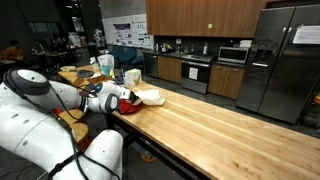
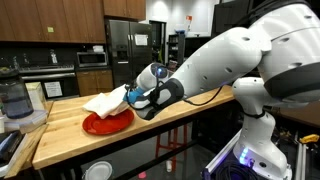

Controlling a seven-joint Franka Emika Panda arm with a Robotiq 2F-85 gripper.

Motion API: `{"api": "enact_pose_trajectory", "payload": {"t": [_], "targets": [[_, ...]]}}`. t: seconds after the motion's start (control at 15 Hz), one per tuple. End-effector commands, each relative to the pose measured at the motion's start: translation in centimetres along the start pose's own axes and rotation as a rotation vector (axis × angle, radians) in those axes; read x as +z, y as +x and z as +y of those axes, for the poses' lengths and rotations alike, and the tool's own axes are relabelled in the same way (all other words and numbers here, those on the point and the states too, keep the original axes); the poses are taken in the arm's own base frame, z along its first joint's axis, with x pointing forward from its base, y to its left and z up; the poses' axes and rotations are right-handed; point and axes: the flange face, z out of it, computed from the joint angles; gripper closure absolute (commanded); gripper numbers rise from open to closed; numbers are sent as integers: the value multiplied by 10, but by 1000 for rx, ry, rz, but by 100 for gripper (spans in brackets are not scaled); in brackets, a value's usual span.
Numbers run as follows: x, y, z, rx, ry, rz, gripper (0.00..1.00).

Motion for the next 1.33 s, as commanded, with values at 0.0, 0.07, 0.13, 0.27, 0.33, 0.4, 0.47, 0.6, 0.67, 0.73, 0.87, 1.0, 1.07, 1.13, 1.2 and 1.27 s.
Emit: {"api": "enact_pose_trajectory", "payload": {"t": [0.0, 0.07, 0.13, 0.27, 0.33, 0.4, 0.47, 0.6, 0.67, 0.73, 0.87, 1.0, 1.07, 1.13, 1.2, 1.27], "targets": [[10, 15, -1, 45, -25, 66, 99], [10, 11, -1, 21, -38, 23, 99], [8, 6, -2, -2, -48, -22, 99], [-4, -11, -5, -50, -39, -130, 99], [-11, -19, -5, -63, -34, -162, 99], [-17, -25, -7, -77, -24, -195, 99], [-24, -30, -10, -87, -11, -229, 99], [-32, -35, -16, -95, 6, -297, 99], [-34, -34, -22, -79, 16, -328, 99], [-29, -30, -22, -50, -6, -320, 99], [-11, -14, -18, 12, 0, -126, 99], [0, 5, -14, 30, 15, -55, 99], [6, 12, -12, 40, 20, -10, 99], [10, 17, -10, 47, 19, 38, 99], [15, 21, -7, 51, 13, 82, 99], [17, 23, -4, 42, -7, 82, 99]]}}
